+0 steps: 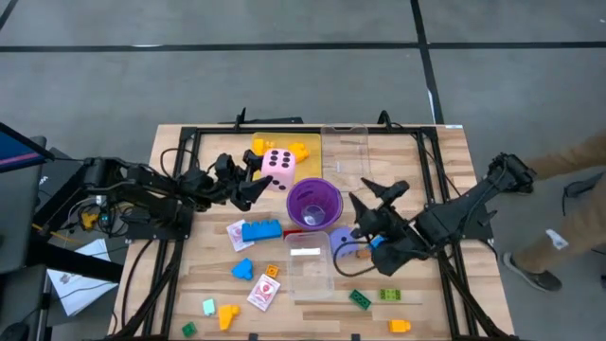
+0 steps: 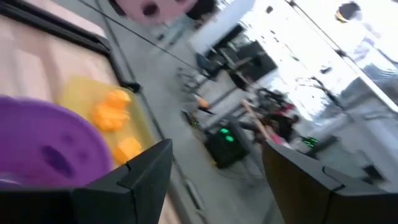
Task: Pick & Place Toys
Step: Put the pink dice into the top transparent bin
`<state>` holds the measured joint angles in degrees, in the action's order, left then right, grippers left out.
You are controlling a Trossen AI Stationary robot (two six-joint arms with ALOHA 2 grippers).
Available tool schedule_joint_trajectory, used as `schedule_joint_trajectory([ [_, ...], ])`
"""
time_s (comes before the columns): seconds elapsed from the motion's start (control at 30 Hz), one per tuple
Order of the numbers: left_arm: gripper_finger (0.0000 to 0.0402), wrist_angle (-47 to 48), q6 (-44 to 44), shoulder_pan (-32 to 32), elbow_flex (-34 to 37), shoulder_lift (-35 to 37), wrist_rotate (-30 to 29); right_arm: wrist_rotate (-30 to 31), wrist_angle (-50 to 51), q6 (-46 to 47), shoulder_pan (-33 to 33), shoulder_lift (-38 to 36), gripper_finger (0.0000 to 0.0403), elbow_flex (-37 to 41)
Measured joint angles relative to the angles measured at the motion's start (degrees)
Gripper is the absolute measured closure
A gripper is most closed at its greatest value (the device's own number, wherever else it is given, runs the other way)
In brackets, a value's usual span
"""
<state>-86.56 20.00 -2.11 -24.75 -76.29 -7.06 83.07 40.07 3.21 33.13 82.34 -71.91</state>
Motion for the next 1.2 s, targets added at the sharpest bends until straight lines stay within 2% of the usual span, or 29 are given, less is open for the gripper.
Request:
schedule_joint_trajectory([
  [0.17, 0.0054, 0.0, 0.0, 0.0, 0.0, 0.0, 2.6, -9.8, -12.9, -8.8, 1.0, -0.1, 0.0161, 0.0],
  [0.27, 0.0054, -0.6, 1.4, 0.4, 0.0, 0.0, 3.5, -15.3, -23.5, -17.3, 1.0, -0.1, 0.0158, 0.0],
  [0.43, 0.0054, -2.4, 1.9, 2.6, 0.0, 0.1, 4.6, -19.0, -41.8, -36.4, -0.1, 2.0, 0.0125, 0.0],
  [0.53, 0.0055, -3.3, 1.7, 4.1, 0.0, 0.1, 4.6, -20.2, -49.2, -45.5, -1.0, 3.8, 0.0093, 0.0],
  [0.73, 0.0055, -3.4, 1.4, 6.1, -0.6, 0.6, 4.5, -20.2, -58.2, -55.1, -3.2, 7.8, 0.0043, 0.1],
  [0.93, 0.0054, -3.4, 0.6, 8.5, -2.2, 0.0, 4.6, -23.2, -66.8, -62.2, -5.4, 10.5, 0.0039, 0.1],
  [1.07, 0.0055, -3.4, -0.4, 9.9, -2.2, 0.0, 4.6, -24.2, -67.6, -63.2, -6.1, 11.7, 0.0039, -1.3],
  [1.2, 0.0054, -3.4, -0.4, 10.7, -2.7, 0.0, 4.6, -29.0, -66.0, -63.2, -6.0, 11.7, 0.0039, -2.1],
])
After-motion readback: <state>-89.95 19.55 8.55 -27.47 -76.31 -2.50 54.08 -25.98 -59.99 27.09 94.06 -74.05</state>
